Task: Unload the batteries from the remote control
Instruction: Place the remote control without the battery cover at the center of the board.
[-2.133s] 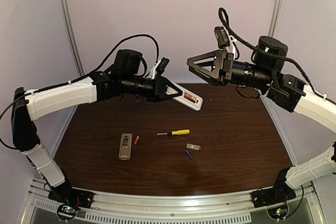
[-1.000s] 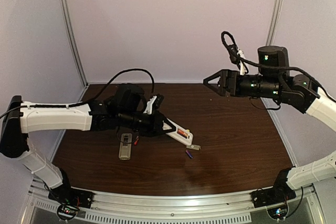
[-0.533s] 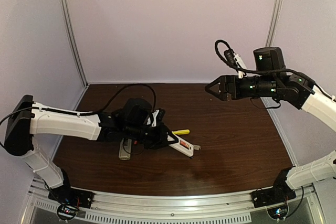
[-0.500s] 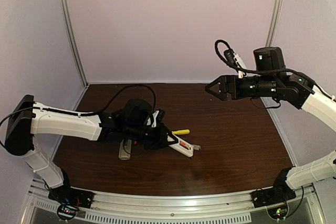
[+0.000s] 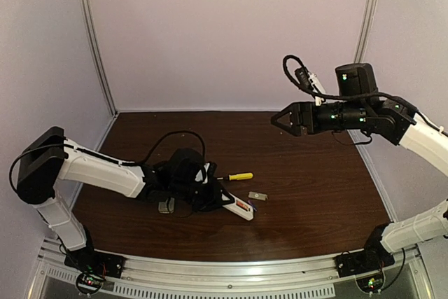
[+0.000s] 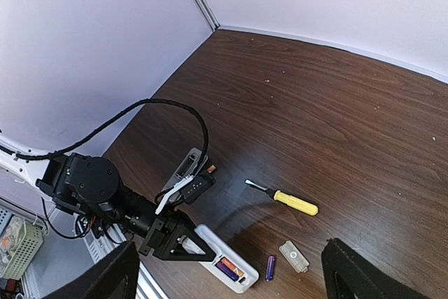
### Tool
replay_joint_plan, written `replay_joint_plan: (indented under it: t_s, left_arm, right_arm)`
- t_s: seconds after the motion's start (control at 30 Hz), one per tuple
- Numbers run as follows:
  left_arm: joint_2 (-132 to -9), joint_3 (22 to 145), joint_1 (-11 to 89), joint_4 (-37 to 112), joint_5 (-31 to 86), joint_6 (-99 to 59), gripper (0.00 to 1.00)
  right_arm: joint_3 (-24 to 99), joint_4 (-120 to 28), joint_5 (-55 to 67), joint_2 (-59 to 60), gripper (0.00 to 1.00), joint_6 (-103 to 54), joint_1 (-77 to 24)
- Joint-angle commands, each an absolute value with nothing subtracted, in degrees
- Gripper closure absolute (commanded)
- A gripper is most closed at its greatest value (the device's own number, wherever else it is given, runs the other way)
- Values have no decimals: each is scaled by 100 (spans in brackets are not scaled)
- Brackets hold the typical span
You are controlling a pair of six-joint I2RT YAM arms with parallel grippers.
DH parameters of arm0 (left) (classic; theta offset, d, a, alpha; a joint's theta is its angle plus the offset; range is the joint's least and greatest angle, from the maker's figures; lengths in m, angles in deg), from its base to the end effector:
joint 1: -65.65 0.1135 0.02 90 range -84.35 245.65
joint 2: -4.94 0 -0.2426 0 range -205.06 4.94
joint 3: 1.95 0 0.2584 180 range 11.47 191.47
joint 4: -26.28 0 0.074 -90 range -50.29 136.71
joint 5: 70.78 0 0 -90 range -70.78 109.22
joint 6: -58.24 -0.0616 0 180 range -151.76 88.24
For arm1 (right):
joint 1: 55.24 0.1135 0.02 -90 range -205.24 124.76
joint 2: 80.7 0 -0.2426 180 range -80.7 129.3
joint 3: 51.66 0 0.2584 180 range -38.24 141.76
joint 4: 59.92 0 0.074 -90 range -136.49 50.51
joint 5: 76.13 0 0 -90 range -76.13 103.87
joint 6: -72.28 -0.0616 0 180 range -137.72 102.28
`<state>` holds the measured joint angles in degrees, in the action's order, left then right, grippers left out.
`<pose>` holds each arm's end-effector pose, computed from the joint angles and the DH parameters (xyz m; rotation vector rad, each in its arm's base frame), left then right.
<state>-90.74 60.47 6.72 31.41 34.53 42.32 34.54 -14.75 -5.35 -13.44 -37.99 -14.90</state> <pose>0.1743 -0.3207 0.1303 -0.1818 2.6971 -1.3408 0.2073 0.2027 0.3627 -0.5948 2.0677 0.9845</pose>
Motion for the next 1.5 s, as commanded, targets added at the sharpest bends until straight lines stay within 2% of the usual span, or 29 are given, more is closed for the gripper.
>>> replay_joint_plan:
  t_s: [0.0, 0.37, 0.53, 0.83, 1.17, 1.4, 1.47]
  left_arm:
    - [-9242, 5926, 673, 2445, 3528, 4420, 100]
    - [-9232, 5665, 665, 2403, 3527, 4441, 100]
    - [-9218, 5491, 662, 2252, 3521, 4558, 97]
    - [-9215, 5390, 669, 2364, 3576, 4618, 83]
    - [-9190, 5435, 660, 2722, 3549, 4551, 60]
    - [-9166, 5532, 665, 3123, 3511, 4466, 49]
    - [-9132, 5587, 674, 3361, 3496, 4401, 43]
  right_arm:
    - [3427, -1427, -620, -1228, 9, -3724, -1536]
    - [3615, -1512, -703, -924, 9, -3720, -1538]
    - [3637, -1505, -717, -881, 9, -3701, -1536]
    - [3660, -1497, -715, -855, 9, -3662, -1539]
    - [3692, -1424, -713, -890, 9, -3609, -1534]
    - [3673, -1456, -720, -897, 8, -3583, -1536]
    - [3669, -1467, -710, -898, 8, -3562, -1535]
